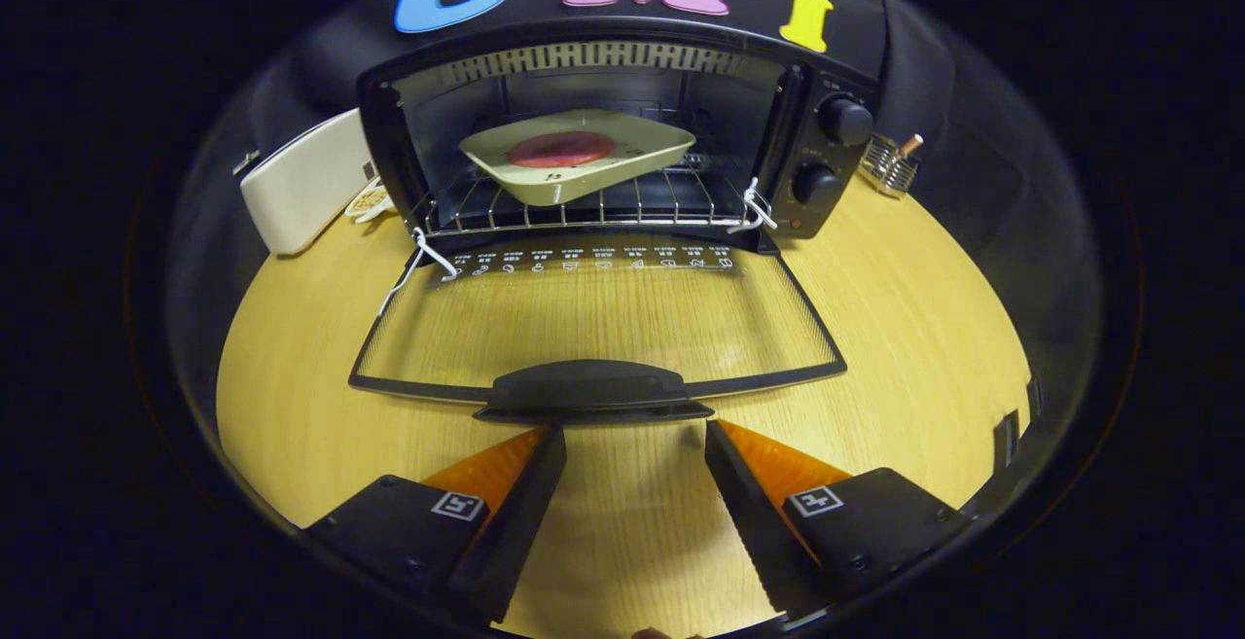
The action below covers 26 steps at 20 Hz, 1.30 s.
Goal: Open the toaster oven, put the food inside, and close the toaster oven door.
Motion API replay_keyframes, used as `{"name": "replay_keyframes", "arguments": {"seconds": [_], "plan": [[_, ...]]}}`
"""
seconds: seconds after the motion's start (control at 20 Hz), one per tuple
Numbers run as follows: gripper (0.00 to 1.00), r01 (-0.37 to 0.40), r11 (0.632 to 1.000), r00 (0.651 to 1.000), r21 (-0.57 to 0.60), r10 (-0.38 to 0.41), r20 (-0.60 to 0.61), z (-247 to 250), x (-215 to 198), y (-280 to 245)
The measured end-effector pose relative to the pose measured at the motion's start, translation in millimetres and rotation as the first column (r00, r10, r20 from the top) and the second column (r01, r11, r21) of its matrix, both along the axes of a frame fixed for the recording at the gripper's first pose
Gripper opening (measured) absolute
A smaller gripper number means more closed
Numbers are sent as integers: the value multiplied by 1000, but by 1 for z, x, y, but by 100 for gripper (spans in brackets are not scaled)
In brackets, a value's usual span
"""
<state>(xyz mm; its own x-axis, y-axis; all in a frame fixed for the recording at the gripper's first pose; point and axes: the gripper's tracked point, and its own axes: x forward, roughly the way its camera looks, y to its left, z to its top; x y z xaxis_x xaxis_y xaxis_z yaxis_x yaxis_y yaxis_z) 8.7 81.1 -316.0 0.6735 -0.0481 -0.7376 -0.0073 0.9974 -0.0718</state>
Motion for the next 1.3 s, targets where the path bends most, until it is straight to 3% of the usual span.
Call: {"name": "replay_keyframes", "arguments": {"seconds": [0.15,0.45,0.75,0.85,1.05,1.3], "plan": [[97,5,1000,1000,16,-5,-2,10,-3,1],[96,-35,999,992,40,30,126,59,-3,2],[97,-29,993,974,113,3,225,119,22,0],[97,-59,989,964,137,21,265,142,35,7],[97,-154,983,914,102,103,394,197,55,-6],[97,-205,976,823,67,135,552,267,27,-42]]}}
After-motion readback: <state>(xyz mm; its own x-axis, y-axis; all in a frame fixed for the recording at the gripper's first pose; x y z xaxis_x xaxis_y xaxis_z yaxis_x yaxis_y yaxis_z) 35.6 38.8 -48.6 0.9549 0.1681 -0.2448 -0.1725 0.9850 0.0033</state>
